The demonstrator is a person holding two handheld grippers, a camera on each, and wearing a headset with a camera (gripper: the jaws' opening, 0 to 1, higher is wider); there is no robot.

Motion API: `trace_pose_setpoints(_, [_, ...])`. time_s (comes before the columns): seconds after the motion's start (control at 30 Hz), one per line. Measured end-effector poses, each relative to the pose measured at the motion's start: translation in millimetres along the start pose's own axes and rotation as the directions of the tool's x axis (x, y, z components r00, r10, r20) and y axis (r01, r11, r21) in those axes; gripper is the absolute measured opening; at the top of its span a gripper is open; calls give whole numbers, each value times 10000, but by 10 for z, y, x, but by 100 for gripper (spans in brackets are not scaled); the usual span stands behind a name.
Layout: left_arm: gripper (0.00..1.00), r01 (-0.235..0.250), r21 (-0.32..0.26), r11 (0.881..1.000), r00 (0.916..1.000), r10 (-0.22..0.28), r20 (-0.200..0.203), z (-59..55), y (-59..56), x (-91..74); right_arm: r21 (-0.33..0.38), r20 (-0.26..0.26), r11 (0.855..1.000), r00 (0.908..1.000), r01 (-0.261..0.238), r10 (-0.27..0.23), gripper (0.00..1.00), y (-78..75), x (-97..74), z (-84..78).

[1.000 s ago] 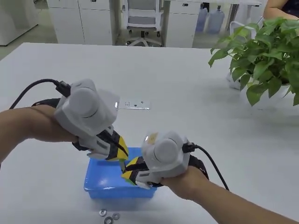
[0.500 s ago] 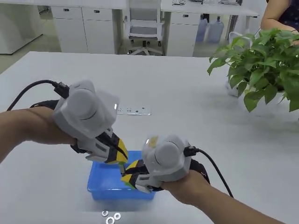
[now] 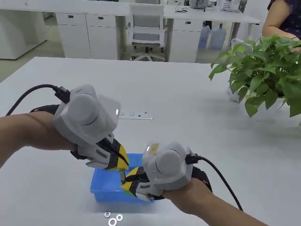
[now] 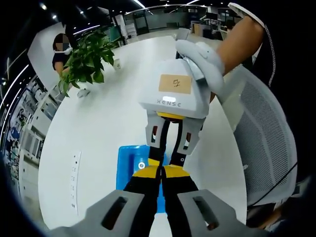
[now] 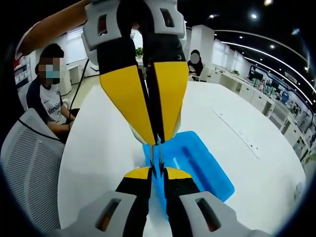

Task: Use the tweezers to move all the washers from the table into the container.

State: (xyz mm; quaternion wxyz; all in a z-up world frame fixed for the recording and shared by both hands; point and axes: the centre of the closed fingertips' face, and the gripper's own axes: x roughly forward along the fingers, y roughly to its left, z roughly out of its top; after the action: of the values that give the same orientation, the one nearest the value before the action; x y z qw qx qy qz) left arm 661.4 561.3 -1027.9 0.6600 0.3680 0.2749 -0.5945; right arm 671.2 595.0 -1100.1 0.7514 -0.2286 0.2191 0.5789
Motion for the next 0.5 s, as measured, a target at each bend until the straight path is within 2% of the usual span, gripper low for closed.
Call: trace_pose_setpoints(0.5, [5,87,-258,9996,10000,-88,-3,-88,-176,49,-40,-102,9996,9995,-289,289,11,200,51,-87])
